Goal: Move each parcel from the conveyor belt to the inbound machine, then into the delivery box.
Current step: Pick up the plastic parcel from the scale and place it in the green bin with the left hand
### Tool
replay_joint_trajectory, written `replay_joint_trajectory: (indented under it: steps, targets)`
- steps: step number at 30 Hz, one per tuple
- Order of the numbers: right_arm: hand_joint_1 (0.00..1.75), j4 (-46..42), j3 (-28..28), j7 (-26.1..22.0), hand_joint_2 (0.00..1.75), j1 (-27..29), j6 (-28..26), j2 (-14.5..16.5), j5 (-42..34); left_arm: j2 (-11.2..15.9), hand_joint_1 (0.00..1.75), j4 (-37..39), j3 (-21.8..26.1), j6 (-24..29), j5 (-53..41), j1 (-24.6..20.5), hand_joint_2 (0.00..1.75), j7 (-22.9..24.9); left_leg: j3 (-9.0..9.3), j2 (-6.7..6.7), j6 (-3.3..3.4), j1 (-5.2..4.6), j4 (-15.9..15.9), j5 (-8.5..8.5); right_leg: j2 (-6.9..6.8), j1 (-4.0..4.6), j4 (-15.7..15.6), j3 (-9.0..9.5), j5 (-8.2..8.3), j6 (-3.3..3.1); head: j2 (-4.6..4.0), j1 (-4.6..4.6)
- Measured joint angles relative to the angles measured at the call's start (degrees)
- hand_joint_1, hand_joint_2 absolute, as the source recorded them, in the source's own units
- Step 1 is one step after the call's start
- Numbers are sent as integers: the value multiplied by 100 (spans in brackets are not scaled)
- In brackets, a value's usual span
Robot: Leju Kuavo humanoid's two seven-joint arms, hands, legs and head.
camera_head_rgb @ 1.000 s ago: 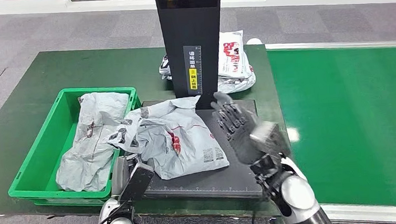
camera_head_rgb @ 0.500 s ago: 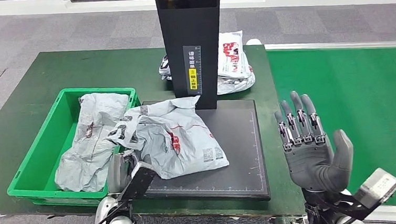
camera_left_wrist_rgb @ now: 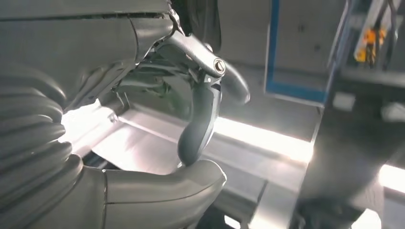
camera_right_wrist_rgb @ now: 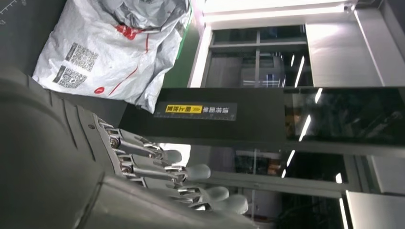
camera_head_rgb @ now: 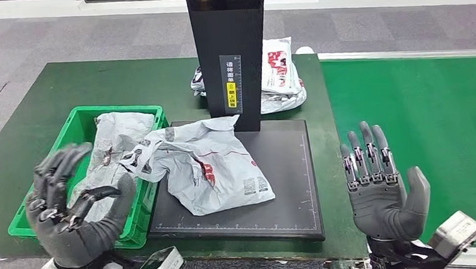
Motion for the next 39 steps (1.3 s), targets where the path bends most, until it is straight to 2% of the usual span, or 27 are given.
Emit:
replay_joint_trajectory:
  steps: [4, 7, 10, 12, 14, 15, 16, 18, 25, 32, 38, 39]
  targets:
    - [0, 6, -35, -23, 0, 68, -3, 5, -32, 10, 0, -96, -221, -1, -755, -34, 175, 251, 5, -1, 0, 0, 0, 1, -4, 0, -1, 2, 0, 0, 0, 0]
    - [0, 25, -97, -43, 0, 108, 6, 16, -74, 72, 0, 129, -599, -14, -1535, -140, 175, 977, 6, 0, 0, -1, 1, 1, -3, -1, -1, 7, 3, 1, 0, 0]
    - [0, 55, -154, -56, 0, 156, 45, 22, -101, 176, 0, 560, -995, -181, -1696, -366, 175, 1636, 11, -2, 2, -3, 2, 2, -4, -3, -4, 6, 4, 3, 0, 1]
    - [0, 74, -207, -68, 0, 172, 120, 25, -109, 380, 0, 1071, -1324, -833, -1702, -766, 175, 2386, 13, -10, 6, -3, 3, 6, -15, -2, -5, 9, 4, 4, 0, 1]
    - [0, 97, -269, -83, 0, 173, 213, 33, -117, 589, 0, 1718, -1832, -1928, -1702, -1282, 175, 3459, 12, -16, 9, -3, 2, 11, -24, -2, -5, 18, 6, 4, 0, 1]
    - [0, 110, -295, -93, 0, 172, 259, 39, -119, 639, 0, 2095, -2080, -2408, -1702, -1512, 131, 3797, 12, -15, 9, -3, 2, 13, -23, -2, -4, 22, 10, 3, 0, 2]
    - [0, 123, -315, -104, 0, 172, 298, 46, -117, 650, 0, 2477, -2256, -2740, -1702, -1700, 87, 3940, 12, -9, 8, -3, 2, 15, -17, -2, -3, 22, 16, 2, 0, 2]
    - [0, 140, -332, -121, 0, 179, 345, 61, -114, 654, 0, 3114, -2413, -2992, -1700, -1983, 0, 3838, 12, 13, 6, -4, 3, 18, 5, -4, -1, 12, 27, 1, 0, 2]
    - [0, 163, -419, -69, 0, 158, 443, 111, -116, 672, 0, 4812, -2454, -3734, -1667, -2848, 0, 3760, 9, 14, 7, -5, 3, 18, 13, -4, 0, 7, 29, 1, 0, 2]
    - [0, 231, -423, 18, 0, 73, 498, 117, -120, 707, 0, 6397, -2452, -3841, -1700, -3538, 0, 4083, 9, 13, 7, -4, 2, 19, 13, -4, 1, 8, 29, 1, 0, 1]
    - [0, 261, -423, 50, 0, 69, 480, 128, -119, 750, 0, 7124, -2454, -3827, -1702, -3789, 0, 4404, 7, 13, 7, -4, 2, 19, 13, -4, 1, 8, 29, 1, 0, 2]
    - [0, 270, -423, 56, 0, 68, 479, 133, -118, 759, 0, 7211, -2459, -3824, -1702, -3831, 44, 4504, 7, 13, 7, -4, 2, 19, 13, -4, 1, 7, 29, 1, 0, 2]
